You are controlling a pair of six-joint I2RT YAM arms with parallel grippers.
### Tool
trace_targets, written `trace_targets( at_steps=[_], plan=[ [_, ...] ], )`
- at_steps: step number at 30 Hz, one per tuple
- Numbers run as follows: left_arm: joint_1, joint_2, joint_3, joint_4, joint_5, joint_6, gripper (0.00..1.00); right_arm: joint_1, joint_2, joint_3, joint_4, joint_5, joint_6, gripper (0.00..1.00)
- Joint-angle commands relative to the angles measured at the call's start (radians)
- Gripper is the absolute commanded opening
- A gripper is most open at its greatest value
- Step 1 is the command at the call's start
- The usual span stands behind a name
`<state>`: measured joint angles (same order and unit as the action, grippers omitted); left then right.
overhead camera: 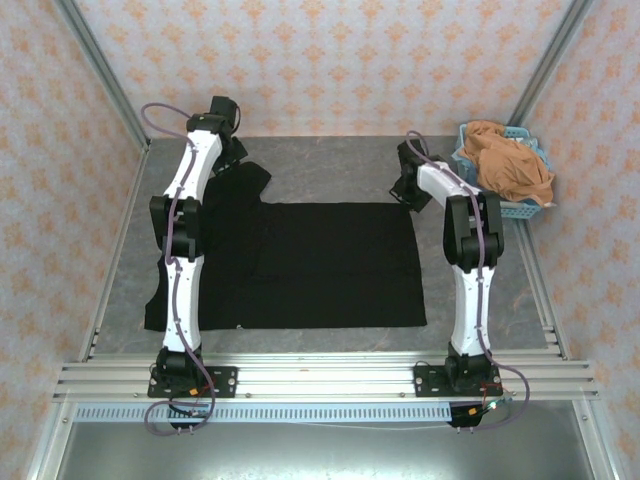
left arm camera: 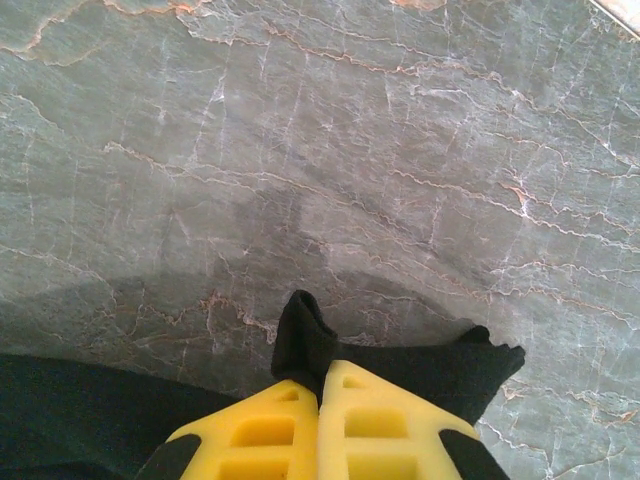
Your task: Fold and stack the t-shirts
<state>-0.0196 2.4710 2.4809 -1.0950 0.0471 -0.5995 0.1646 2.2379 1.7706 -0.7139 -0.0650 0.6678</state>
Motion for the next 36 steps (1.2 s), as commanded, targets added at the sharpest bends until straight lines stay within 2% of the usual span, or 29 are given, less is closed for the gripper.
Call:
trace_targets(
  at_steps=[1,6,13,16,20,23,27,36],
  plan=[
    [-0.003,-0.029,0.001,0.003,0.038,0.023,0.00,-0.017,0.020,0.065,-0.100,0.100,-0.010,0.00],
    [-0.003,-0.029,0.002,0.036,0.128,-0.004,0.00,-0.057,0.036,0.167,-0.158,0.139,-0.048,0.00],
    [-0.005,-0.031,0.026,0.103,0.210,0.002,0.00,-0.083,0.084,0.284,-0.206,0.082,-0.112,0.00],
    [-0.005,-0.040,0.031,0.076,0.207,0.021,0.00,-0.082,0.085,0.286,-0.208,0.065,-0.121,0.00],
    [-0.023,-0.107,0.002,0.011,0.121,0.110,0.00,-0.083,0.058,0.258,-0.207,0.048,-0.139,0.00],
    [-0.037,-0.217,-0.125,0.009,0.066,0.161,0.00,-0.083,0.013,0.202,-0.191,0.049,-0.160,0.00],
    [-0.048,-0.409,-0.392,0.053,-0.010,0.196,0.00,-0.082,-0.074,0.100,-0.160,0.049,-0.193,0.00],
    [-0.048,-0.837,-0.916,0.157,-0.013,0.153,0.00,-0.082,-0.302,-0.176,-0.110,0.114,-0.192,0.00]
  ],
)
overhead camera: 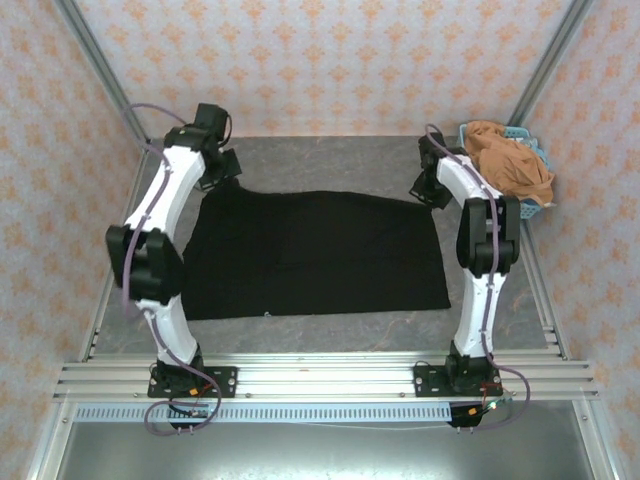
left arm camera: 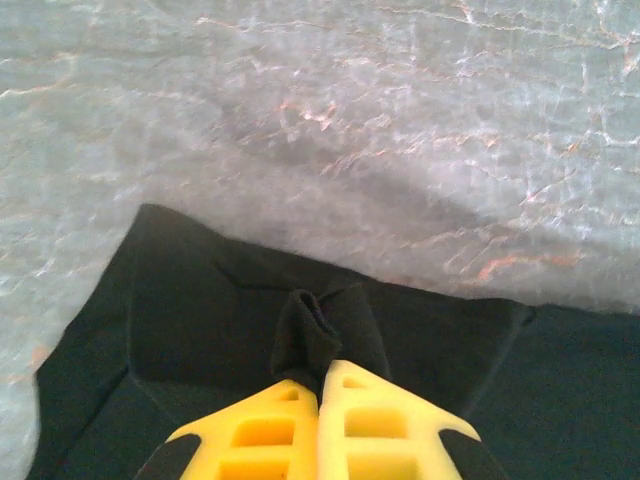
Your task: Fold and stack the t-shirts
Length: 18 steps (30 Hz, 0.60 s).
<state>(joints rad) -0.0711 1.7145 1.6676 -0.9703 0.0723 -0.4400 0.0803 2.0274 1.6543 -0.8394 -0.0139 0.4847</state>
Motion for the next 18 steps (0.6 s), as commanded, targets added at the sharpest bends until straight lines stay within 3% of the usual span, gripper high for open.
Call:
trace_targets(
  at_steps=[1,8,18],
  plan=[
    [0.003,-0.120,-0.144,0.033,-0.048,-0.014,0.00,0.003,-0.111,-0.089,0.021,0.072,-0.007,0.00],
    [0.002,-0.361,-0.416,0.014,-0.120,-0.037,0.00,0.002,-0.216,-0.270,0.035,0.077,0.012,0.00],
    [0.002,-0.568,-0.670,-0.035,-0.157,-0.140,0.00,0.002,-0.286,-0.469,0.075,0.107,0.024,0.00]
  ],
)
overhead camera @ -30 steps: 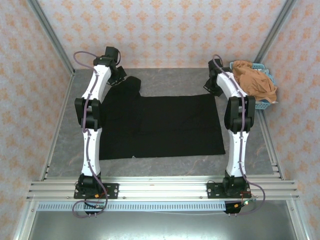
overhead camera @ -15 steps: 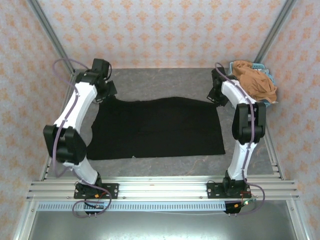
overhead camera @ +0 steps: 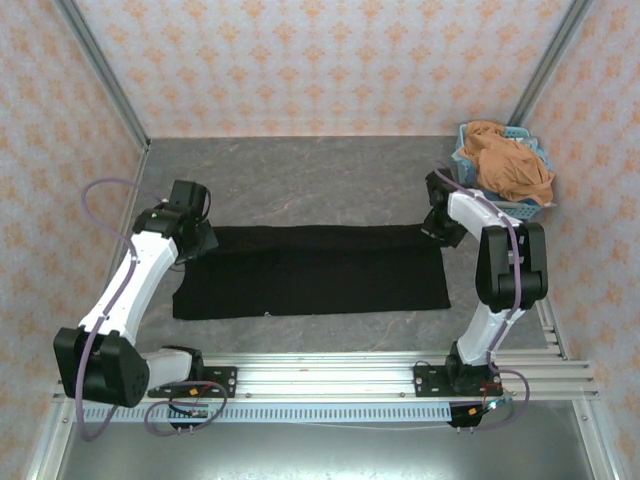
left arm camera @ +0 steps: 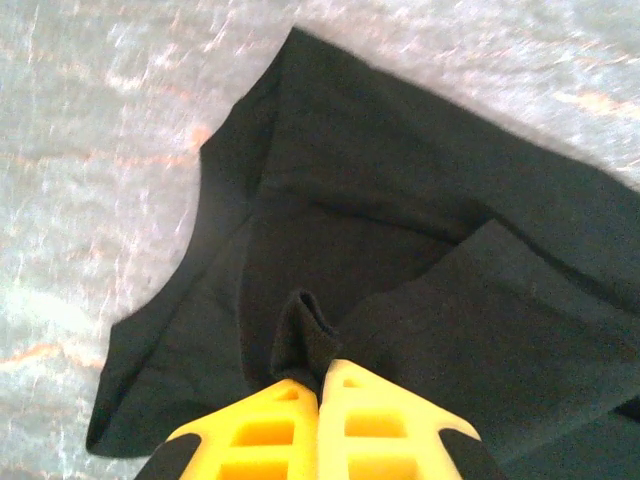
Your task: Fold and stack the t-shirts
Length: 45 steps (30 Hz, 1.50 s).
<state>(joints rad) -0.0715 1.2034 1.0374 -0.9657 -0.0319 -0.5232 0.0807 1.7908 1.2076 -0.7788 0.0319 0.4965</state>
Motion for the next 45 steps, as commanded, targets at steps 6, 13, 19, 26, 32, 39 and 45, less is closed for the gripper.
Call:
trace_targets(
  at_steps=[6,13,19,26,32,39,45],
  plan=[
    [0.002,-0.110,-0.123,-0.045,-0.019,-0.094,0.00,0.004,-0.060,-0.045,0.018,0.064,0.012,0.00],
    [0.000,-0.135,-0.122,-0.060,-0.018,-0.125,0.00,0.016,-0.106,-0.050,-0.006,0.091,0.016,0.00],
    [-0.036,-0.192,-0.114,-0.110,-0.057,-0.202,0.00,0.035,-0.157,-0.085,-0.022,0.110,0.034,0.00],
    [-0.133,-0.264,-0.169,-0.125,-0.084,-0.302,0.00,0.040,-0.144,-0.130,-0.010,0.123,0.052,0.00],
    [-0.137,-0.257,-0.188,-0.127,-0.108,-0.307,0.00,0.042,-0.133,-0.137,-0.016,0.135,0.063,0.00],
    [-0.137,-0.240,-0.183,-0.157,-0.167,-0.314,0.00,0.048,-0.146,-0.134,-0.035,0.148,0.070,0.00],
    [-0.138,-0.231,-0.190,-0.158,-0.187,-0.320,0.00,0.060,-0.225,-0.180,-0.056,0.147,0.097,0.19]
  ],
)
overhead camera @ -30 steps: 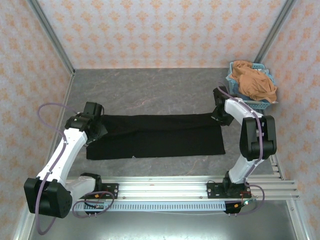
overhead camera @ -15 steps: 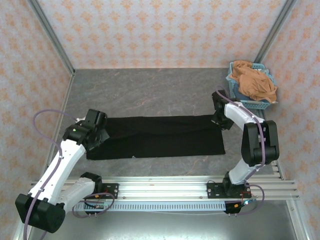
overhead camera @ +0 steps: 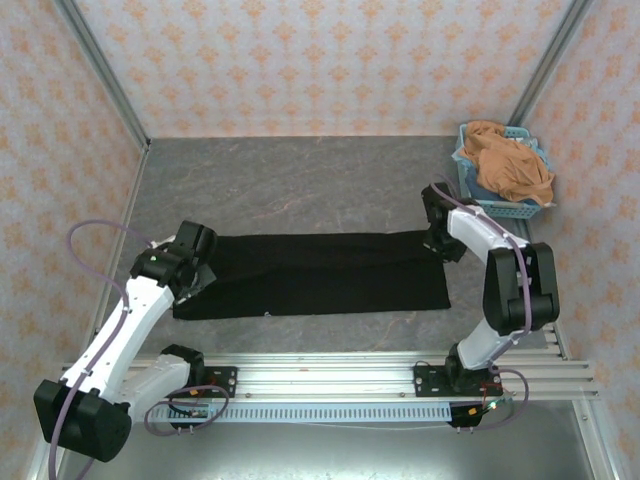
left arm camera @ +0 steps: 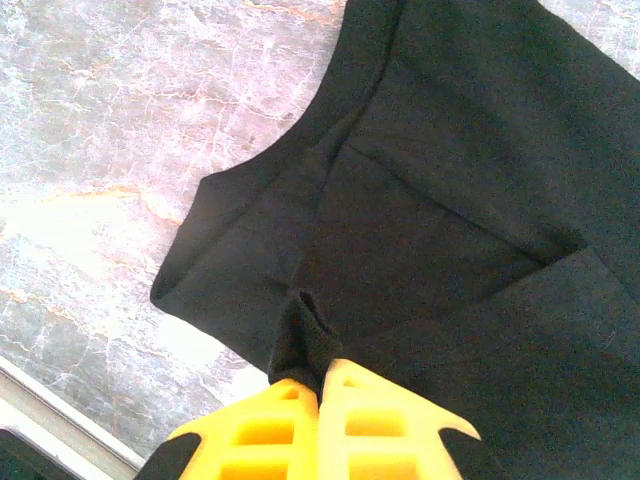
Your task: Fold and stack the t-shirts
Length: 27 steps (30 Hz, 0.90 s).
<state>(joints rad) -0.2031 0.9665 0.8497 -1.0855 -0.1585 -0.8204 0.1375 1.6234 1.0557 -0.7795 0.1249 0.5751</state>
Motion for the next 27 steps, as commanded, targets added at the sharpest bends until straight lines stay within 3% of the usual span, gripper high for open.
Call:
trace_targets(
  at_steps=[1,3,6,17,27],
  plan=[
    [-0.006,0.008,-0.007,-0.035,-0.059,-0.025,0.00,0.003,-0.070,-0.039,-0.057,0.058,0.026,0.27],
    [-0.006,0.012,-0.014,-0.030,-0.055,-0.027,0.00,0.004,-0.089,-0.053,-0.053,0.058,0.034,0.36],
    [-0.006,0.019,-0.019,-0.028,-0.065,-0.029,0.00,0.004,-0.098,-0.048,-0.049,0.037,0.044,0.39],
    [-0.006,0.060,-0.042,-0.010,-0.059,-0.038,0.00,0.057,0.019,0.007,0.042,-0.122,0.077,0.29],
    [-0.061,0.044,-0.095,-0.012,0.002,-0.084,0.00,0.059,0.099,-0.007,0.049,-0.102,0.076,0.27]
  ],
)
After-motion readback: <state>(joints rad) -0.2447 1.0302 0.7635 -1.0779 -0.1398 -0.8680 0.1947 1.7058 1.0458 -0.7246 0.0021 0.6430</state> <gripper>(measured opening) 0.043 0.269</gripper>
